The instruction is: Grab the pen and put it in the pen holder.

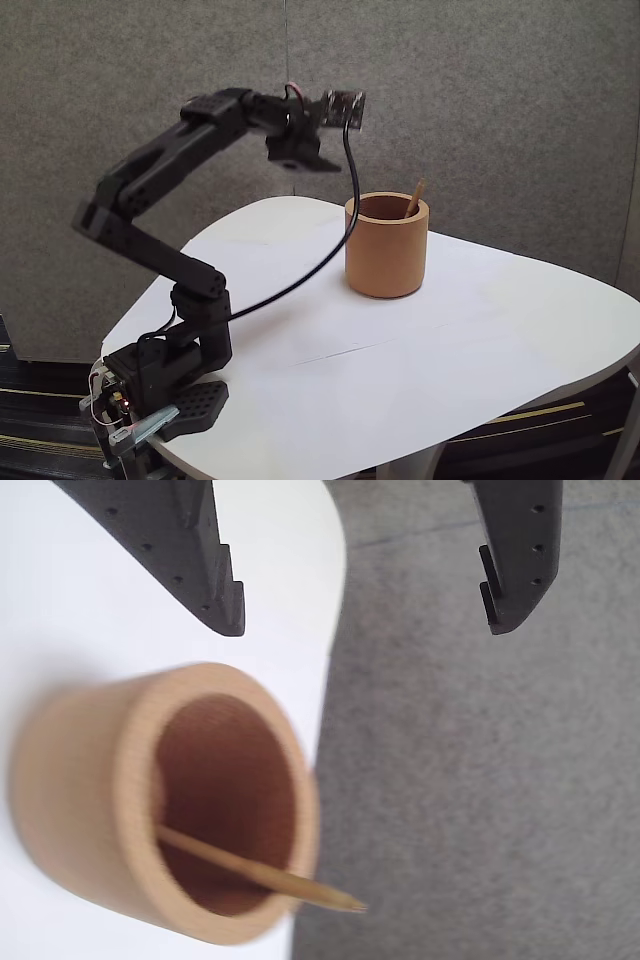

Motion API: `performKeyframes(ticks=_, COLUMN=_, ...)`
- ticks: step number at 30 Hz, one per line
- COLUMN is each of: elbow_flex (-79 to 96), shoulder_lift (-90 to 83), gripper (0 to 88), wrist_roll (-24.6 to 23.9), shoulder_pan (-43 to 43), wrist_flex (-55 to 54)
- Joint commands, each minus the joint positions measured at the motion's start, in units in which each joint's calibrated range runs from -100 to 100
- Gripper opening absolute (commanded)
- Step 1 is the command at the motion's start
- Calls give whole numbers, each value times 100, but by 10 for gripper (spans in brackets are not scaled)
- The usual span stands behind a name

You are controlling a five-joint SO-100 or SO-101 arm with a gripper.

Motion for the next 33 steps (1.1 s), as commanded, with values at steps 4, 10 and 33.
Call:
performKeyframes(ticks=4, elbow_flex=3294, shoulder_lift=-2494, gripper=339, wrist_roll=-262, shoulder_pan=115, wrist_flex=449)
performKeyframes(ticks=10, elbow_flex=4540, shoulder_lift=-3551, gripper=338, wrist_roll=-546, shoulder_pan=423, wrist_flex=1669)
performKeyframes(ticks=33, elbow_flex=5596, shoulder_lift=-3714, gripper=338, wrist_roll=-1231, shoulder_pan=452, wrist_flex=2551)
